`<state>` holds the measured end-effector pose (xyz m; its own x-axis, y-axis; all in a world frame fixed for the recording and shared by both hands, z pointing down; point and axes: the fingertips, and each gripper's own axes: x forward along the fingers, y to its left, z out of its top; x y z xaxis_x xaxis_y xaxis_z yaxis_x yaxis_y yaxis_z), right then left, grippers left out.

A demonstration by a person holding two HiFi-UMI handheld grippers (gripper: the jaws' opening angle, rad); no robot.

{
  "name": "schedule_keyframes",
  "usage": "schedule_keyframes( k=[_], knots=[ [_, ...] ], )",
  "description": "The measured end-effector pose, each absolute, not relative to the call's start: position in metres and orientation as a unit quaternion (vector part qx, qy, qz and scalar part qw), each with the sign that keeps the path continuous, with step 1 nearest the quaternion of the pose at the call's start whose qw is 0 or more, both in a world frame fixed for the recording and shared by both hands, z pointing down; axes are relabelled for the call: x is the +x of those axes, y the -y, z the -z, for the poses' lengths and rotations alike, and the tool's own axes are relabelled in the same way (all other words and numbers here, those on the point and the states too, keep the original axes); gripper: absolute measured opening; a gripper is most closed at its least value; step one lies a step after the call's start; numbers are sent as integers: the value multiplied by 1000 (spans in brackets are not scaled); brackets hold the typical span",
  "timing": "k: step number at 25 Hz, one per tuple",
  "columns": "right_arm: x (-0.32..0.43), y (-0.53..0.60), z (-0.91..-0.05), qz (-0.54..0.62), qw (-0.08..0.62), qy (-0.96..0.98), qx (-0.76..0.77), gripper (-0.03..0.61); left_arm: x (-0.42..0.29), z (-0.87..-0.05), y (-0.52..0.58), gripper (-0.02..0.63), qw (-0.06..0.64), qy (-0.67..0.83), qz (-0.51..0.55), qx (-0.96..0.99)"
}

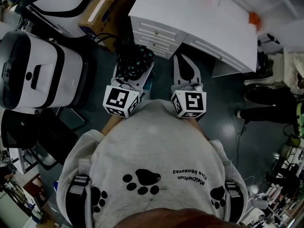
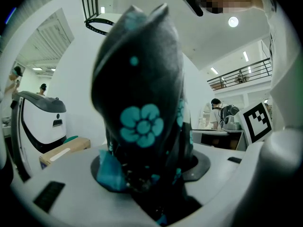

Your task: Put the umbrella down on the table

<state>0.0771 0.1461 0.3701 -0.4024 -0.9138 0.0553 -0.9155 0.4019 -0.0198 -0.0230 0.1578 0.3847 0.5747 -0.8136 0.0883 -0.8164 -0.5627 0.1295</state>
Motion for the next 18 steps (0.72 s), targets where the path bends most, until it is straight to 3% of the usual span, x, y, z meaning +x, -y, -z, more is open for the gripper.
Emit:
schedule_keyframes(
  k=[18],
  knots=[
    [23, -36, -305, -32, 40, 842, 537, 40, -63, -323, -44, 241, 101, 445, -46, 889]
  ],
)
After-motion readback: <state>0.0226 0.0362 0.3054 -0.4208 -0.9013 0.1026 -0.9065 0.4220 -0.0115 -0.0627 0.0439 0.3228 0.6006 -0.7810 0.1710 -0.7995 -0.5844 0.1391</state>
